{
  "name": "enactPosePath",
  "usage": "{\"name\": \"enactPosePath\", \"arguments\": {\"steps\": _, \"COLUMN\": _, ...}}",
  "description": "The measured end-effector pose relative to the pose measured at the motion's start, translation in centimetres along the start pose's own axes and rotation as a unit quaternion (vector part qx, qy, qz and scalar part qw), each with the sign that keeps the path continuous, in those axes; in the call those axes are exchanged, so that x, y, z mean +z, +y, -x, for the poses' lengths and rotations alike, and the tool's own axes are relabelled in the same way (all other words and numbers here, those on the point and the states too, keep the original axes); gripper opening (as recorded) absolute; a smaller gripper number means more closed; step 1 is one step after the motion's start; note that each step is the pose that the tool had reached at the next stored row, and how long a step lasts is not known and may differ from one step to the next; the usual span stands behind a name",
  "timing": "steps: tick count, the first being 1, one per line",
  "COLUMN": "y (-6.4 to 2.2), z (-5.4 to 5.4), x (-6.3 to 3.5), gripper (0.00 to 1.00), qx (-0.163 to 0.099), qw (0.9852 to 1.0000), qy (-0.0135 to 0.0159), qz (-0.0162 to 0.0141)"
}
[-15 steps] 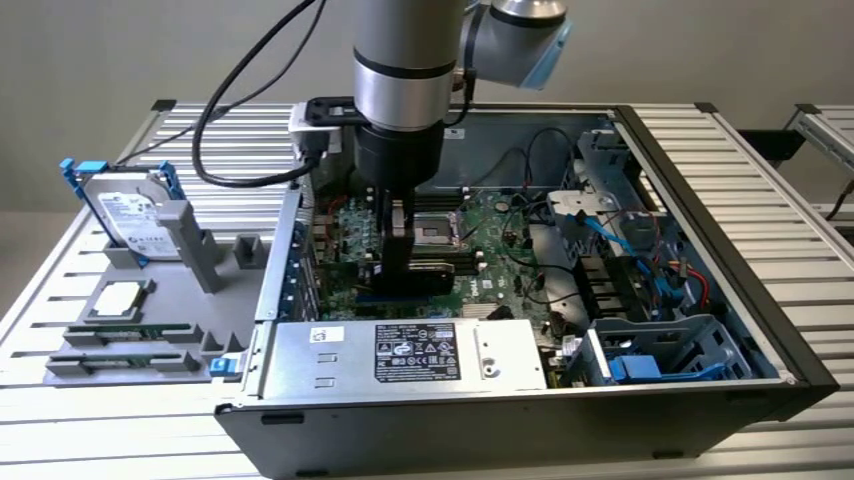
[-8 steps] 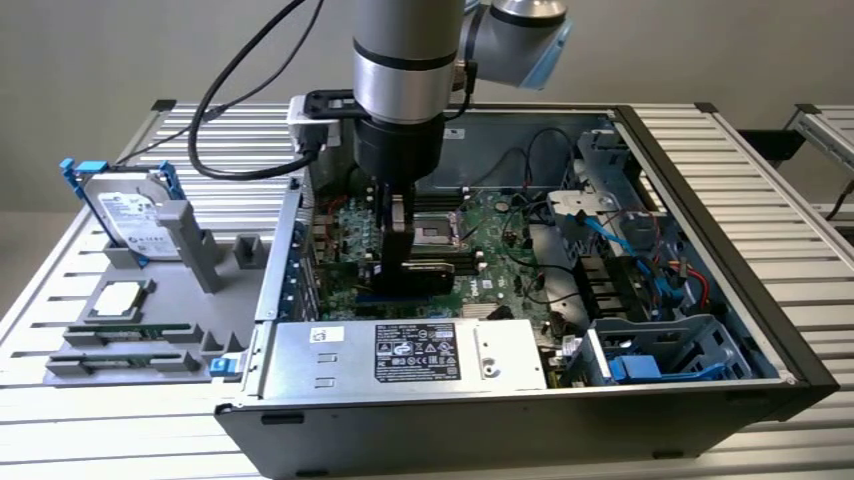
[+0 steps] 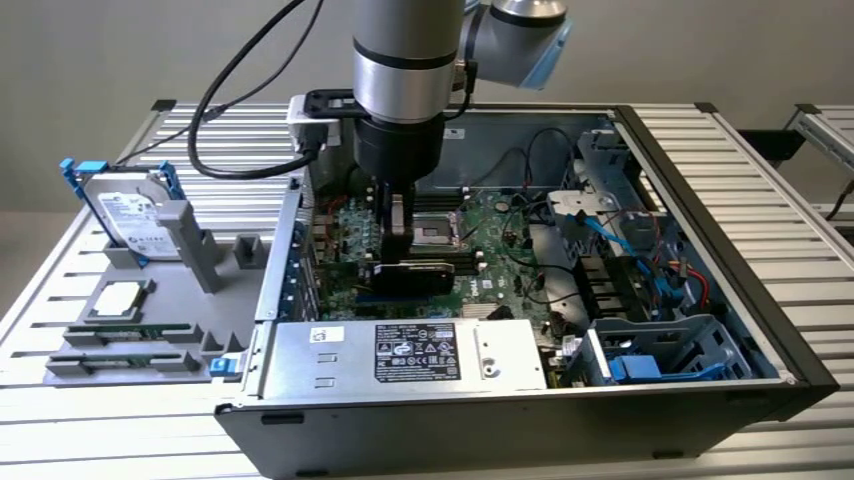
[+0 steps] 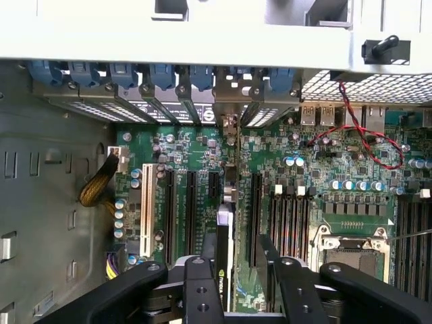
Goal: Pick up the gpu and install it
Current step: 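Insert the gpu into the slot, then press down on the gpu until it lock into place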
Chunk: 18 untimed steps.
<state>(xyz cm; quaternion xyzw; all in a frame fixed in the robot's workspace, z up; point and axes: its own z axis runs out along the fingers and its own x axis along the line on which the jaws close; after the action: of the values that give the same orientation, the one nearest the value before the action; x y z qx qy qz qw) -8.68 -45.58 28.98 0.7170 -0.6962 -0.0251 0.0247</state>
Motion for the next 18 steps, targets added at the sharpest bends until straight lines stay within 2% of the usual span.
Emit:
{"name": "enactPosePath", "arguments": {"steps": 6, "y": -0.01, "z": -0.2, "x": 0.22, "gripper": 0.37, "qx": -0.005, "qw": 1.0000, "qy": 0.0005, "qz": 0.0025}}
{"name": "enactPosePath", "arguments": {"steps": 7, "y": -0.06, "z": -0.2, "x": 0.87, "gripper": 0.37, "qx": -0.013, "qw": 0.9999, "qy": 0.0027, "qz": 0.0030}}
{"name": "enactPosePath", "arguments": {"steps": 8, "y": -0.09, "z": -0.2, "x": 1.25, "gripper": 0.37, "qx": -0.020, "qw": 0.9998, "qy": 0.0082, "qz": 0.0036}}
{"name": "enactPosePath", "arguments": {"steps": 9, "y": -0.09, "z": -0.2, "x": 1.31, "gripper": 0.37, "qx": -0.022, "qw": 0.9997, "qy": 0.0119, "qz": 0.0038}}
{"name": "enactPosePath", "arguments": {"steps": 11, "y": -0.09, "z": -0.2, "x": 1.32, "gripper": 0.22, "qx": -0.022, "qw": 0.9997, "qy": 0.0137, "qz": 0.0038}}
{"name": "enactPosePath", "arguments": {"steps": 16, "y": -0.09, "z": -0.2, "x": 1.31, "gripper": 0.24, "qx": -0.022, "qw": 0.9996, "qy": 0.0153, "qz": 0.0039}}
{"name": "enactPosePath", "arguments": {"steps": 17, "y": -0.09, "z": -0.2, "x": 1.31, "gripper": 0.29, "qx": -0.022, "qw": 0.9996, "qy": 0.0155, "qz": 0.0040}}
{"name": "enactPosePath", "arguments": {"steps": 18, "y": -0.09, "z": -0.2, "x": 1.31, "gripper": 0.29, "qx": -0.022, "qw": 0.9996, "qy": 0.0156, "qz": 0.0040}}
